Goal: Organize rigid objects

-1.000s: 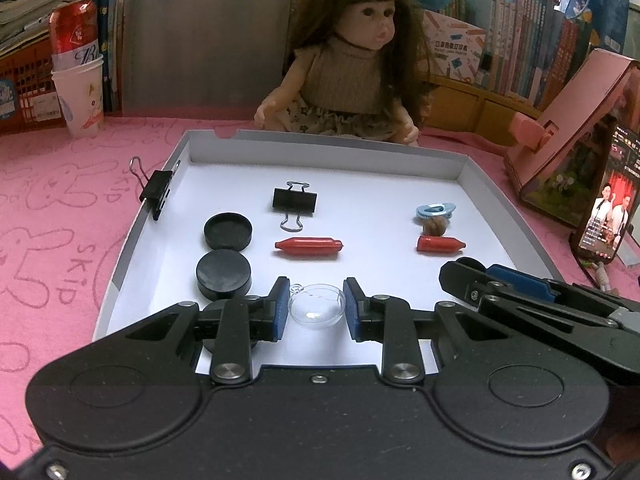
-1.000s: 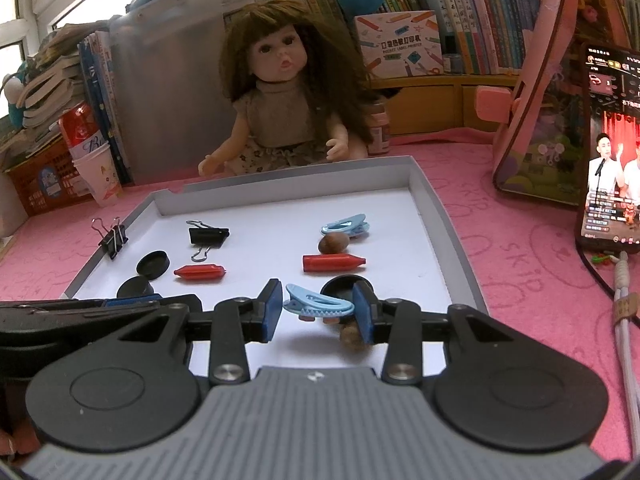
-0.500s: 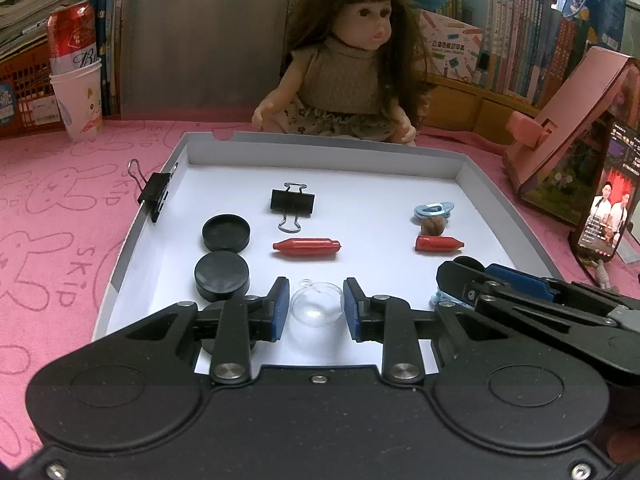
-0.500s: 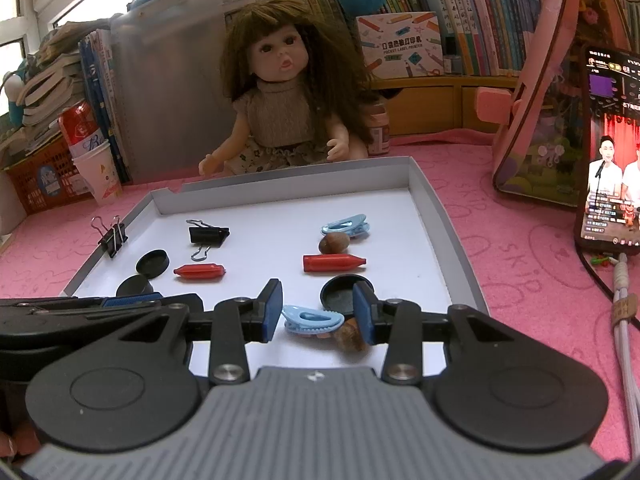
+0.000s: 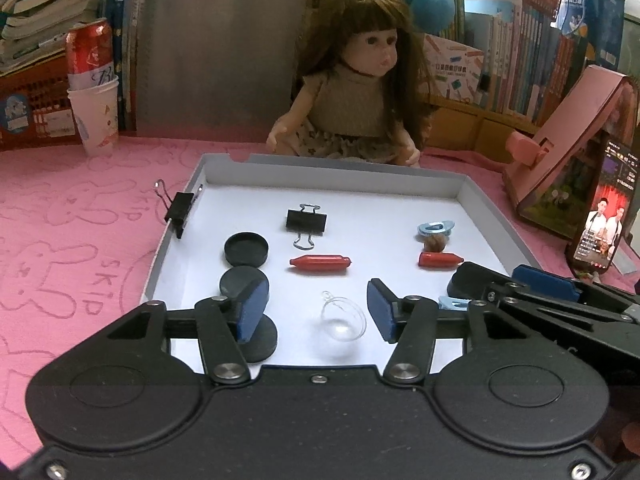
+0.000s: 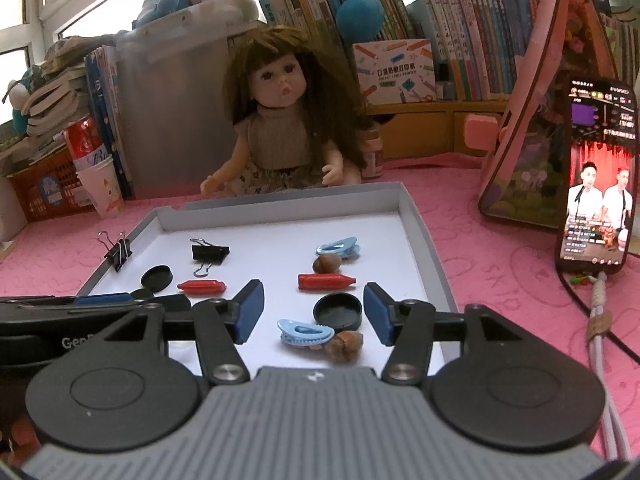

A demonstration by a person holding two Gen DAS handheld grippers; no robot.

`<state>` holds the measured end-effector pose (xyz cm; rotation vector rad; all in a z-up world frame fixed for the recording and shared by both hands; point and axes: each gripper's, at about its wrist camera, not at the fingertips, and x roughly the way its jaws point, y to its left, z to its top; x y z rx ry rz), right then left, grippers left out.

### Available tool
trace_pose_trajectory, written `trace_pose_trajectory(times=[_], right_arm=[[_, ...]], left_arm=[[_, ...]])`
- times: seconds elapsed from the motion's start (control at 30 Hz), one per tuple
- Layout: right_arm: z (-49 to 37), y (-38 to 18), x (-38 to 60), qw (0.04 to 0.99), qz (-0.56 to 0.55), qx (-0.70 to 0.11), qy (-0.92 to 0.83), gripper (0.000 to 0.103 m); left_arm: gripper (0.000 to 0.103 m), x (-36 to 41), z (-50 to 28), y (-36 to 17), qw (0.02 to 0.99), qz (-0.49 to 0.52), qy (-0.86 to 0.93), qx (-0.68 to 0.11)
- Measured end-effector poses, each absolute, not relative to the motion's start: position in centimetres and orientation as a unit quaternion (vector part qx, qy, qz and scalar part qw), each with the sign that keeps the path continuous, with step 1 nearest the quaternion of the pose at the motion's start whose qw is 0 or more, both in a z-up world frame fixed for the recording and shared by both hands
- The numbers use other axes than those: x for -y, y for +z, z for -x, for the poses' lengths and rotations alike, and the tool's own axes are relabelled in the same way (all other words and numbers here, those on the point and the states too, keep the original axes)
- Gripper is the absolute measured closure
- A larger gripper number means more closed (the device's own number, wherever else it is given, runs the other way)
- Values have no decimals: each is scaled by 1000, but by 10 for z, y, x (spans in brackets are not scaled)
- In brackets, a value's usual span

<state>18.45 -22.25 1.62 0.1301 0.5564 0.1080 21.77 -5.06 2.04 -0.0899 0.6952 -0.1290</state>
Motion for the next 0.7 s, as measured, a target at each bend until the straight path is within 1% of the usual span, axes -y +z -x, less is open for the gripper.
trace_pose_trajectory(times=[0.13,0.27,0.43,0.7], right_arm=[[-181,20,225,959,-66,-270,52,27],[-177,23,225,961,-65,-265,52,22],[-172,26,226,963,-63,-259,50,19],[-163,31,226,965,-57,-252,53,15]], left_arm=[[42,50,-212,24,940,38,-60,-335],[39,47,-206,26,941,39,-58,-331],[29,44,-200,29,943,38,-50,-325],[27,40,-188,34,946,35,-50,-319]])
